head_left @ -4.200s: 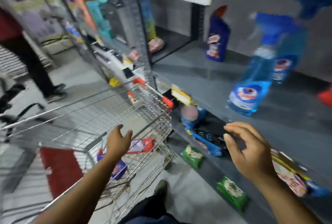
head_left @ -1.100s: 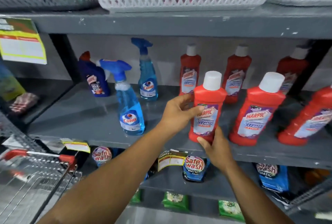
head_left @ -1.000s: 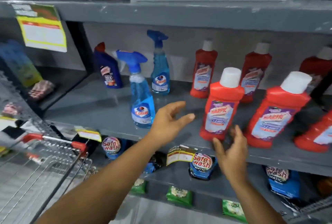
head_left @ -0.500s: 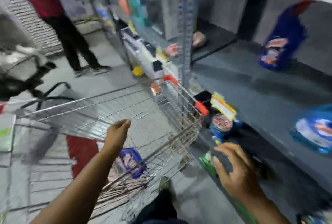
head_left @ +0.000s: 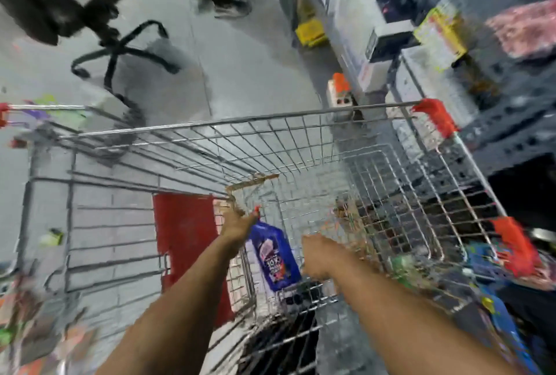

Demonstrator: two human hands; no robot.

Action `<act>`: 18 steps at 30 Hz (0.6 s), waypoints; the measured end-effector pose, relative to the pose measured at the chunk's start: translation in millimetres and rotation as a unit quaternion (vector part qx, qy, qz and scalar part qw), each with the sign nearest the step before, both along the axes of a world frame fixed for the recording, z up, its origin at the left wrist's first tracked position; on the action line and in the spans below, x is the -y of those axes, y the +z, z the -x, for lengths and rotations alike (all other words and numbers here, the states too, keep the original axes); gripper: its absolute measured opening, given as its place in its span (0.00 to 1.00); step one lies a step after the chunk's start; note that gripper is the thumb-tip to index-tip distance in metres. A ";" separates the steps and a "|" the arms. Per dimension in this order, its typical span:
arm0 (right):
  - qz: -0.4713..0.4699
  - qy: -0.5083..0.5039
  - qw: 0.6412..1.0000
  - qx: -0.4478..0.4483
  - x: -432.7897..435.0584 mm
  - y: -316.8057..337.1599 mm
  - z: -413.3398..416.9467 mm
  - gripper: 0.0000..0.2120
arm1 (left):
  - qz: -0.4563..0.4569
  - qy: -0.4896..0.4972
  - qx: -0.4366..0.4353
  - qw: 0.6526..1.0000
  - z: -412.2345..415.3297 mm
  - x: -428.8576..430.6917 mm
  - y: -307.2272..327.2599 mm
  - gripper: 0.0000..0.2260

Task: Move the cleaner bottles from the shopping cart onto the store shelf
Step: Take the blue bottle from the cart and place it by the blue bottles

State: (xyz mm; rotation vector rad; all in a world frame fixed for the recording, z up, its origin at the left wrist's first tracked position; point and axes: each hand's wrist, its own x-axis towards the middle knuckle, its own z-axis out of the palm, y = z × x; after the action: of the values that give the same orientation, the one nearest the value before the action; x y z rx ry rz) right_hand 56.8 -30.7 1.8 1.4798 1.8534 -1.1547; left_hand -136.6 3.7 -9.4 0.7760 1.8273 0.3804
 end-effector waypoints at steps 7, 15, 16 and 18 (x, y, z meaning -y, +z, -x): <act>0.105 -0.141 0.984 0.027 -7.0 -73.3 47.8 0.34 | 0.067 0.013 0.004 0.998 6.5 -10.1 -85.5 0.13; 0.049 -0.289 0.955 0.044 17.0 -105.1 71.6 0.37 | 0.062 -0.008 -0.008 0.998 4.7 -4.8 -107.2 0.15; 0.055 -0.292 0.954 0.045 16.0 -103.8 71.4 0.36 | 0.061 0.014 0.001 0.998 5.3 -3.8 -109.9 0.13; 0.064 -0.297 0.952 0.044 13.0 -99.7 67.2 0.36 | 0.067 0.071 0.041 0.994 4.8 -5.5 -105.9 0.09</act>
State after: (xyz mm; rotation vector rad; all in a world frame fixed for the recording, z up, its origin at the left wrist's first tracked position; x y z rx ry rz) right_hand -10.4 -43.7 -97.9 2.0440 1.2710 -1.4073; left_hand -141.4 9.2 -115.3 0.5314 1.8155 0.3716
